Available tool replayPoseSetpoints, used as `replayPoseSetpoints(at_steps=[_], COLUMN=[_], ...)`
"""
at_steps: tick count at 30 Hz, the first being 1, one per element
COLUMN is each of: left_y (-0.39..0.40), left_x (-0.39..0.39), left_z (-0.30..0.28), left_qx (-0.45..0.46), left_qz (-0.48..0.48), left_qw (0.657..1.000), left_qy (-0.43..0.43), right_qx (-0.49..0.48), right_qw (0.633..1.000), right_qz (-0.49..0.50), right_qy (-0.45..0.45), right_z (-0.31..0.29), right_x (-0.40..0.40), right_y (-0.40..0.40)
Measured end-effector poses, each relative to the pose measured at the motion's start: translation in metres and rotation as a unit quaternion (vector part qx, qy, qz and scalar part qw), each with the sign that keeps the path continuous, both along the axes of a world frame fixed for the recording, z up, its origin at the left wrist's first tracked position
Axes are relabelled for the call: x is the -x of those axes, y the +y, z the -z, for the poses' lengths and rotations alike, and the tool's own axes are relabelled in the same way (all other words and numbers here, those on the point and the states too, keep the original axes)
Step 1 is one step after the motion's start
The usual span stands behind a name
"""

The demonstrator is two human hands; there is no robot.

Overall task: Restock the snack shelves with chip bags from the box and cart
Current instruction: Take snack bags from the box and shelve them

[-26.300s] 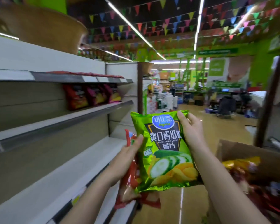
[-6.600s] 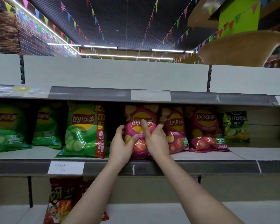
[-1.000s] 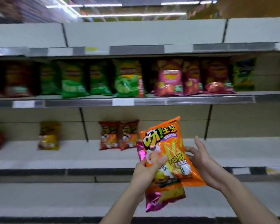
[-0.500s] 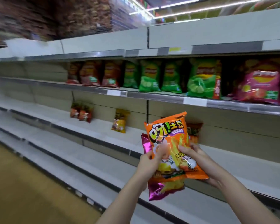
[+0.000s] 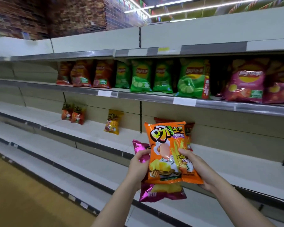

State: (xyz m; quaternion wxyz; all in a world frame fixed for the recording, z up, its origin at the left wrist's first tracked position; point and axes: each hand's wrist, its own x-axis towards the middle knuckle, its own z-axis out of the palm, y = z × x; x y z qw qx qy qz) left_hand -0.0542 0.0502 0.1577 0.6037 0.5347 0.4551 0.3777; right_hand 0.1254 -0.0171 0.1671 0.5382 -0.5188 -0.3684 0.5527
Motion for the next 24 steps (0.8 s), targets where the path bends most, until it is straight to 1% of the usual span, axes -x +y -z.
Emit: replayPoseSetpoints(at_steps=[4,11,14,18,22,24], left_y=[-0.004,-0.006,-0.004,0.002,0.005,0.006], left_x=[-0.026,-0.08,-0.104,-0.135,-0.171,-0.188], left_z=[0.011,0.044,0.049,0.055,0.065,0.072], left_qx=[-0.008,0.016,0.011,-0.003,0.006,0.005], left_qz=[0.036,0.102,0.121,0.133,0.129,0.127], left_qw=[0.999,0.992,0.991,0.991,0.992,0.992], left_qy=[0.029,0.067,0.049,0.025,-0.001,-0.009], right_qx=[0.026,0.104,0.088,0.054,0.041,0.043], right_qw=[0.999,0.989,0.987,0.971,0.956,0.951], right_qz=[0.019,0.086,0.113,0.193,0.263,0.282], right_qy=[-0.031,-0.065,-0.079,-0.132,-0.123,-0.12], right_z=[0.013,0.051,0.057,0.064,0.071,0.075], right_x=[-0.025,-0.076,-0.09,-0.107,-0.136,-0.157], right_y=[-0.016,-0.039,-0.044,-0.05,-0.062,-0.067])
